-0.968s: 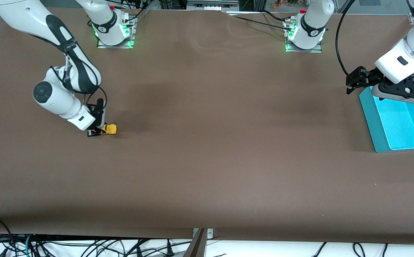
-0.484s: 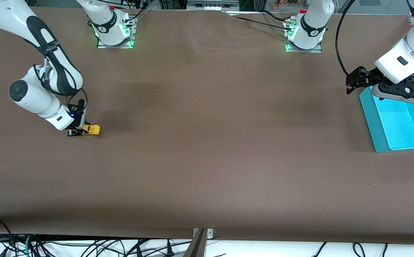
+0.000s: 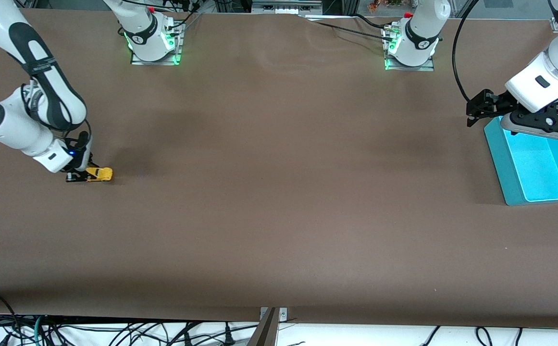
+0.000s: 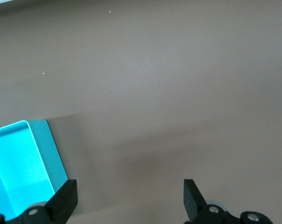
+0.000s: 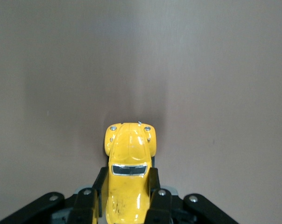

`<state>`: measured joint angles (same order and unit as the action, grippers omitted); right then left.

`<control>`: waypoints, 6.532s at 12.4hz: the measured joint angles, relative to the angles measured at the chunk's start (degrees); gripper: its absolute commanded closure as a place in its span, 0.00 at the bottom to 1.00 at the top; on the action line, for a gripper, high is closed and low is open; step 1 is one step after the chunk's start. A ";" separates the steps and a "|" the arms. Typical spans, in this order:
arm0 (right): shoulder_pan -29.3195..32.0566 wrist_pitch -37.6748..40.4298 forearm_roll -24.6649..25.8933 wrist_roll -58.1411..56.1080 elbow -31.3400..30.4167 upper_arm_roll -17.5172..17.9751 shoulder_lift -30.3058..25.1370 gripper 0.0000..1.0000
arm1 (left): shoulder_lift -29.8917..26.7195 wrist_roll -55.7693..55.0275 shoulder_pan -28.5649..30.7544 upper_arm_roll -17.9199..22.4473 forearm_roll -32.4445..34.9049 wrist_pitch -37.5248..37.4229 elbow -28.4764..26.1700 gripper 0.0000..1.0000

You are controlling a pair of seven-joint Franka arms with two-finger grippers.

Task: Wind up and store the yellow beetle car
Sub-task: 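Release the car from the right gripper so it rolls toward the tray, then raise the right gripper away while the left gripper moves toward the car, then lower the left gripper onto the yellow car beside the tray, then close the left gripper around the yellow car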

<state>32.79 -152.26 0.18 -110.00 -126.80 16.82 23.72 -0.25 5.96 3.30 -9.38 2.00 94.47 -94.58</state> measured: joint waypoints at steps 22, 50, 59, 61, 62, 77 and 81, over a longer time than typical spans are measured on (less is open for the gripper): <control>-1.19 40.84 0.06 43.03 18.80 12.28 -26.81 0.00 | 1.91 0.00 -0.14 -0.50 0.00 -1.07 0.02 0.00; -14.42 55.05 -1.20 98.96 24.54 1.58 -29.07 0.00 | 5.06 42.90 2.91 0.00 0.05 -8.21 -6.16 0.00; -14.44 57.02 -0.64 98.96 25.56 1.34 -28.76 0.00 | 6.69 72.60 13.00 0.23 10.92 24.47 -29.33 0.00; -14.44 57.02 -0.64 98.96 25.55 1.22 -28.65 0.00 | 7.31 75.16 15.14 0.25 14.45 32.45 -34.31 0.00; -14.44 57.03 -0.64 98.96 25.55 1.16 -28.64 0.00 | 8.29 75.49 16.05 0.21 16.10 34.32 -35.58 0.00; -14.41 57.05 -0.64 98.96 25.56 1.04 -28.61 0.00 | 22.70 82.77 27.01 0.09 23.99 54.55 -36.35 0.75; -14.40 57.07 -0.64 98.96 25.56 0.91 -28.60 0.00 | 22.81 83.99 27.06 -0.80 24.00 54.95 -35.88 0.83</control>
<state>18.38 -95.19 -0.46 -11.04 -101.24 17.73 -4.88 22.56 89.95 30.36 -10.18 26.00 149.42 -130.46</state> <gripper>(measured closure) 0.000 0.542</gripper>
